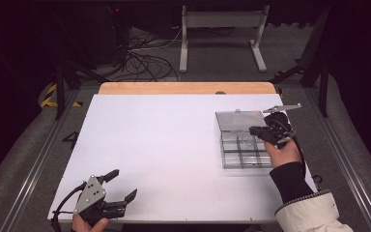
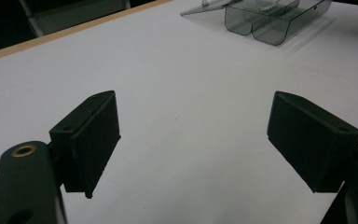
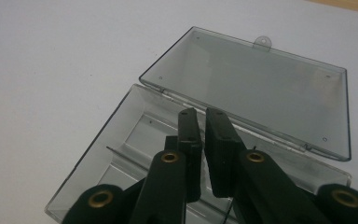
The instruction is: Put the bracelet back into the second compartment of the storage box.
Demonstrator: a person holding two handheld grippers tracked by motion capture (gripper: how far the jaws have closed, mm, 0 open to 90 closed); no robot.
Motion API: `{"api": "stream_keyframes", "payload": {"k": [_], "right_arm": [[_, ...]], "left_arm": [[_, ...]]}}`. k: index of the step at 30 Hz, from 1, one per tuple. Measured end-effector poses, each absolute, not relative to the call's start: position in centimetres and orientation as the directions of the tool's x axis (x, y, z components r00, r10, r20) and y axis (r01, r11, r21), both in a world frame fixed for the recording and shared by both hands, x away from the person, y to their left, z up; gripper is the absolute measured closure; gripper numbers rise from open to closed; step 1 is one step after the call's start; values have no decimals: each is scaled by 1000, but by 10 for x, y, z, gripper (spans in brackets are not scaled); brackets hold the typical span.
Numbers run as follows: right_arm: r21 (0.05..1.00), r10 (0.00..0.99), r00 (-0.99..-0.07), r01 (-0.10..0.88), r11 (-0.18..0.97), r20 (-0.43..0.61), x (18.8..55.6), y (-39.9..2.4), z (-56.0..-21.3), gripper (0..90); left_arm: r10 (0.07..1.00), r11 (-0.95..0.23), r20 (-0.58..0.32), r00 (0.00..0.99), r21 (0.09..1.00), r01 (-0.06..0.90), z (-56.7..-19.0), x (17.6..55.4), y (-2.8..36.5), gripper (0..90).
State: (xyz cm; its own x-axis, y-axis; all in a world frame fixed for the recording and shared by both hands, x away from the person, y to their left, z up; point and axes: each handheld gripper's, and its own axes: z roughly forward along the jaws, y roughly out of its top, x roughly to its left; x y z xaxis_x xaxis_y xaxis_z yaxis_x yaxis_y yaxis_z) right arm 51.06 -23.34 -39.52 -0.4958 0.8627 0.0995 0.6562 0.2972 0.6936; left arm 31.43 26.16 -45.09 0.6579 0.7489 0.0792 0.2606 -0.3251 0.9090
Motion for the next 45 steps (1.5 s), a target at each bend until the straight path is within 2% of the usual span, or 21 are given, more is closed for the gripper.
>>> {"api": "stream_keyframes", "payload": {"k": [20, 33, 34, 37, 42, 43, 44, 45], "right_arm": [[656, 852, -500, 698, 289, 157, 516, -231, -415, 855], [650, 859, -495, 697, 302, 132, 519, -233, -417, 848], [645, 868, -484, 698, 310, 107, 520, -233, -418, 718], [664, 877, -471, 688, 293, 101, 520, -238, -416, 529], [697, 870, -477, 666, 267, 123, 518, -243, -412, 369], [697, 870, -477, 666, 267, 123, 518, -243, -412, 369], [701, 867, -485, 659, 272, 119, 517, -242, -412, 305], [705, 864, -490, 654, 275, 117, 517, -242, -412, 285]], "left_arm": [[749, -326, 81, 657, 909, 260, -451, 315, 262, 174], [749, -327, 82, 658, 909, 259, -451, 314, 262, 174], [749, -327, 82, 657, 909, 259, -451, 314, 262, 174], [749, -326, 81, 658, 909, 260, -451, 315, 262, 175], [749, -328, 83, 658, 908, 259, -451, 315, 261, 174], [749, -328, 83, 658, 909, 259, -451, 314, 261, 174], [749, -328, 83, 657, 909, 259, -451, 314, 261, 174], [749, -326, 80, 657, 909, 261, -451, 314, 261, 174]]}}
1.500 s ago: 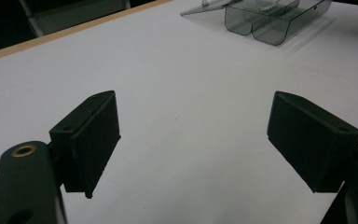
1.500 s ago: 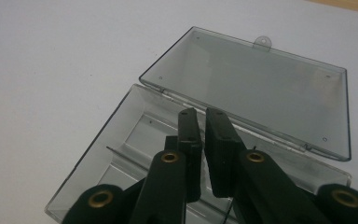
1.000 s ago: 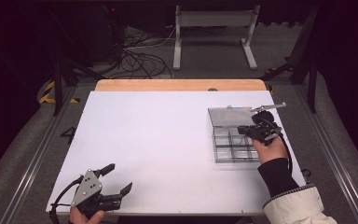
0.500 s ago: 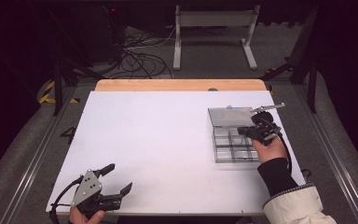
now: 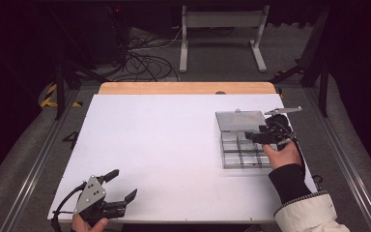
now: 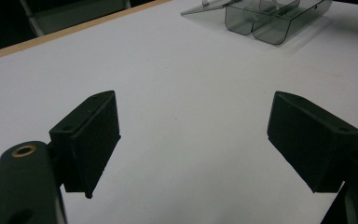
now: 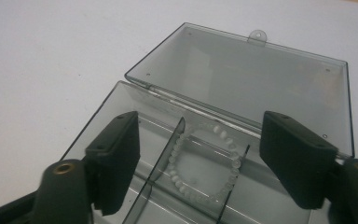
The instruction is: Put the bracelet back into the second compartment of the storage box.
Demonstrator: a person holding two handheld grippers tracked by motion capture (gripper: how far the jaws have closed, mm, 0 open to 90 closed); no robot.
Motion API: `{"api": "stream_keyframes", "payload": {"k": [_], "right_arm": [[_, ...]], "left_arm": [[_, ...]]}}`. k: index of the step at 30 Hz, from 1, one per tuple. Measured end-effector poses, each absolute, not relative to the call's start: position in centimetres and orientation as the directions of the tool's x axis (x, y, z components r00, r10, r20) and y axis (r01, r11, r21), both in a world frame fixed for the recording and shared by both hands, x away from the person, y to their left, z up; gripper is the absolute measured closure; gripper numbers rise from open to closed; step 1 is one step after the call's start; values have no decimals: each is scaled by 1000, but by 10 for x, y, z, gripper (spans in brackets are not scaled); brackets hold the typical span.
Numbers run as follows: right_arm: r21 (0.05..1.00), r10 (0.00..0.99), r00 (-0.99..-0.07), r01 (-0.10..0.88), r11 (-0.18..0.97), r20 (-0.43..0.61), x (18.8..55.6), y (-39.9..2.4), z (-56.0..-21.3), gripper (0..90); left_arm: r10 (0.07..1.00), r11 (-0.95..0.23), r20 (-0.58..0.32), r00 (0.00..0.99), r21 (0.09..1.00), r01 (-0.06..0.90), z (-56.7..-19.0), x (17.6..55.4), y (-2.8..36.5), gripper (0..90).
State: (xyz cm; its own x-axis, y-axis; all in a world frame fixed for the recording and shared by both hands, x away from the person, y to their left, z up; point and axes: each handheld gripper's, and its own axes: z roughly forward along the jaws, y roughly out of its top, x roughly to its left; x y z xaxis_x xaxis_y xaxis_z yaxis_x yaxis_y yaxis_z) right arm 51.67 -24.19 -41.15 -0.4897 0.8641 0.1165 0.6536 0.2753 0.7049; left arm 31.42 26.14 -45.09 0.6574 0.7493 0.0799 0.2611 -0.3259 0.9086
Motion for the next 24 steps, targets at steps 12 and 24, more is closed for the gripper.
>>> {"api": "stream_keyframes", "payload": {"k": [12, 24], "right_arm": [[777, 807, -590, 526, 346, 40, 495, -231, -389, 101], [814, 752, -660, 441, 378, 8, 468, -223, -370, 79]], "left_arm": [[750, -324, 80, 657, 910, 259, -451, 314, 261, 174], [750, -324, 80, 657, 910, 259, -450, 314, 261, 174]]}}
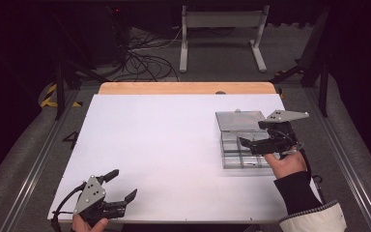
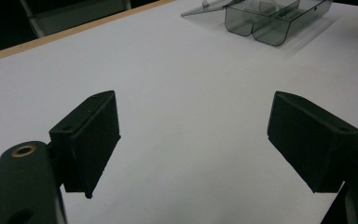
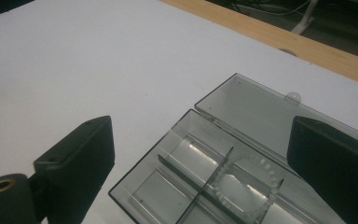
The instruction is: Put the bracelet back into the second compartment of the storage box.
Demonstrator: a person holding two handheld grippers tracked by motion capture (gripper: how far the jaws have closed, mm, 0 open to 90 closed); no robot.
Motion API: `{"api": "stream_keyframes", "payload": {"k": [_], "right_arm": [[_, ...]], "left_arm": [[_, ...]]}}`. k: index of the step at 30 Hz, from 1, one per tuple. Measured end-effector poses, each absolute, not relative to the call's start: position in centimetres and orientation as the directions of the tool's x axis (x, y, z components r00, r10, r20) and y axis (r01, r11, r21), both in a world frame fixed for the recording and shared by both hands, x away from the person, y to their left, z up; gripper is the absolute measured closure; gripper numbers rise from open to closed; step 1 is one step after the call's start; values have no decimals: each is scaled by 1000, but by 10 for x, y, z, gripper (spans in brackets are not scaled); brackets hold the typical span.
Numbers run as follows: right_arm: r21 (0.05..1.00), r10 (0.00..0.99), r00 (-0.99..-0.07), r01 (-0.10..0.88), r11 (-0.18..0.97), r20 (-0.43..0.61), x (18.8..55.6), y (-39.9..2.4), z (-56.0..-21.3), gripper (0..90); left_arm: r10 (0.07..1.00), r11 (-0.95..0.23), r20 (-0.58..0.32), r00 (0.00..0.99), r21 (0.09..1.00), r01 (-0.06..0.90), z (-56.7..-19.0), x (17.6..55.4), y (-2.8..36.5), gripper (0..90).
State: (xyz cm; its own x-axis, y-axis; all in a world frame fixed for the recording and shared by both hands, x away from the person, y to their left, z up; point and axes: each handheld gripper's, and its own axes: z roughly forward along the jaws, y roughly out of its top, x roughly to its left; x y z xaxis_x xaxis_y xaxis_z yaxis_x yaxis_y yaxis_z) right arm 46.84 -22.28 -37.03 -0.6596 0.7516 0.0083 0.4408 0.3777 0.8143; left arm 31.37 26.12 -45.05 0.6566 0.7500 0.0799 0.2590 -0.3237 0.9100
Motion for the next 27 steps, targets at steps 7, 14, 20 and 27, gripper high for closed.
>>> {"api": "stream_keyframes", "payload": {"k": [7, 14, 20, 27], "right_arm": [[821, 740, -673, 427, 378, 10, 461, -222, -366, 78], [829, 716, -698, 408, 382, 13, 454, -220, -364, 72], [842, 695, -719, 380, 382, 9, 447, -221, -362, 65], [860, 638, -770, 323, 394, -3, 431, -223, -362, 44]], "left_arm": [[749, -324, 81, 657, 911, 257, -450, 314, 261, 173], [750, -321, 79, 656, 911, 258, -450, 313, 261, 173], [751, -322, 81, 655, 911, 257, -450, 313, 261, 173], [751, -321, 79, 655, 911, 258, -450, 311, 262, 172]]}}
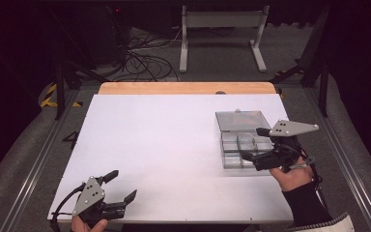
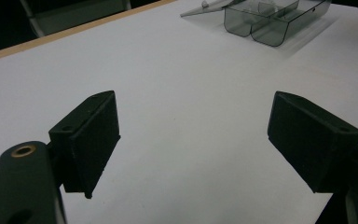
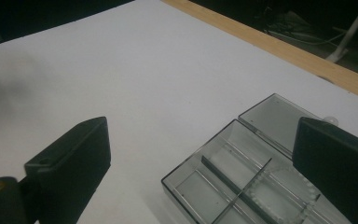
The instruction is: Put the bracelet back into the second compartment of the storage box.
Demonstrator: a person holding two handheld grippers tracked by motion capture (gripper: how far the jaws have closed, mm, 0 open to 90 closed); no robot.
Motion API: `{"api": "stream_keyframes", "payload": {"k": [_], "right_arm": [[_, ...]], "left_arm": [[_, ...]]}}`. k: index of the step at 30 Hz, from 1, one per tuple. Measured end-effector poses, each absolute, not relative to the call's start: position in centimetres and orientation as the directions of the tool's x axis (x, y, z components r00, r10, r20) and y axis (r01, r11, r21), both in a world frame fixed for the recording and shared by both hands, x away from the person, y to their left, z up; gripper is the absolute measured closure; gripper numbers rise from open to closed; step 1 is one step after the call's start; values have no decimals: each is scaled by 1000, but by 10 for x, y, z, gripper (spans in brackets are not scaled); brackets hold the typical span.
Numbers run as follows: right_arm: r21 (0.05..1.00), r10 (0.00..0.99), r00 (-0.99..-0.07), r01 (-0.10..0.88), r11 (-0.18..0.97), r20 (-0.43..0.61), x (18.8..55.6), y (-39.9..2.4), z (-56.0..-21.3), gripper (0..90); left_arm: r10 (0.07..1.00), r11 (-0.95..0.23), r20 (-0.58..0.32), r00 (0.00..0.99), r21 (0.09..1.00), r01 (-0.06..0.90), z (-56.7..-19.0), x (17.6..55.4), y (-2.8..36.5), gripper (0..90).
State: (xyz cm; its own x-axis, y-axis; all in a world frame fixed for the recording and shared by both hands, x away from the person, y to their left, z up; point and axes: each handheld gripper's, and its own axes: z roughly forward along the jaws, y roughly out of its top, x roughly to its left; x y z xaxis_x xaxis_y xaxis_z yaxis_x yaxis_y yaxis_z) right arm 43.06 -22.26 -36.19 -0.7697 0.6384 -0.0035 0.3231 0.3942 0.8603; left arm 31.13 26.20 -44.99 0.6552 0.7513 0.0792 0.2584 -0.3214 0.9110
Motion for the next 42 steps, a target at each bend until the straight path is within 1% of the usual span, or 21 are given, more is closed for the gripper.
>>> {"api": "stream_keyframes", "payload": {"k": [10, 17, 27, 36, 42], "right_arm": [[866, 608, -794, 302, 398, -3, 410, -230, -373, 38], [866, 587, -810, 291, 407, -4, 398, -235, -389, 32], [875, 562, -827, 282, 394, 13, 388, -244, -411, 27], [869, 542, -840, 291, 400, 32, 384, -247, -437, 9], [857, 548, -835, 315, 409, 45, 383, -250, -455, 0]], "left_arm": [[752, -322, 80, 655, 911, 258, -449, 310, 262, 162], [753, -317, 77, 654, 913, 258, -449, 309, 262, 162], [753, -321, 87, 652, 914, 248, -448, 309, 262, 162], [754, -317, 82, 652, 914, 252, -448, 308, 261, 162], [752, -316, 77, 654, 914, 255, -449, 307, 261, 162]]}}
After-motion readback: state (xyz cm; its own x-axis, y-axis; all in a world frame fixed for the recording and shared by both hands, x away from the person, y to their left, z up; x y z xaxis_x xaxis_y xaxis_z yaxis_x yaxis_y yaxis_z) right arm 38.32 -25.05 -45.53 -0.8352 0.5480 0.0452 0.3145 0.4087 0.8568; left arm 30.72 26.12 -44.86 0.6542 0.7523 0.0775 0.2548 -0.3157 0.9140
